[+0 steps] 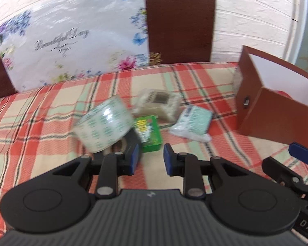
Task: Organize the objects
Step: 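Move the left tool back to the clear packing tape roll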
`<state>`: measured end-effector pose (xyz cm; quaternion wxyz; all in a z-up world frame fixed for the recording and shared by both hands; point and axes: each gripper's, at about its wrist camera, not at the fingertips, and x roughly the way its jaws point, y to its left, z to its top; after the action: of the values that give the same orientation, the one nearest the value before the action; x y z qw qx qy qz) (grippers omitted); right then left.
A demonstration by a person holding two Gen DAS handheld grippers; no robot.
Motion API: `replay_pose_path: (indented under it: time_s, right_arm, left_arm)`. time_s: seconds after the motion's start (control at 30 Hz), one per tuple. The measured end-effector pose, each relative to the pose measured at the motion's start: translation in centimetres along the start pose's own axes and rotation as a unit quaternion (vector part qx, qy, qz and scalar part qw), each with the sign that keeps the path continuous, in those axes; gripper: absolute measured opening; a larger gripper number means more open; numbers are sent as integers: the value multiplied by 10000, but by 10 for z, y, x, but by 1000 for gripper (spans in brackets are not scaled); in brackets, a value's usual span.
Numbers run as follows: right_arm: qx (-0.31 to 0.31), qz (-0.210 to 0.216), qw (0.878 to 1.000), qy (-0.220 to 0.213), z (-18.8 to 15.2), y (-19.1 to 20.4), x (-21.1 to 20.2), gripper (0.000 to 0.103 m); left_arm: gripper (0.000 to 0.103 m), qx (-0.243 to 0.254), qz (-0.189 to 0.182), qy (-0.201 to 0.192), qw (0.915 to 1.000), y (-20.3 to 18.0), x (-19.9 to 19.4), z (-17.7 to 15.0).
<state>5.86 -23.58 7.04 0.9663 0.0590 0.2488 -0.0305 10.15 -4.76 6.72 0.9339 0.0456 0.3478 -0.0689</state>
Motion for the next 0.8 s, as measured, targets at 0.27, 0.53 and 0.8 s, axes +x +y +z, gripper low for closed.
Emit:
replay_pose_path:
  time_s: [0.27,0.53,0.8]
  right_arm:
    - [-655,496,9962,280,0,50,14,59]
    - [-789,1175,9893,356,38,103,53,60]
    - [38,1167,9883,986,87,131,144,59]
  left_arm:
    - [30,-1204,794,242,9892,114,23,-34]
    - [38,-822,1334,-673,9854,140,22,-77]
    - [39,-1113,1048,-781,9851,153,25,-77]
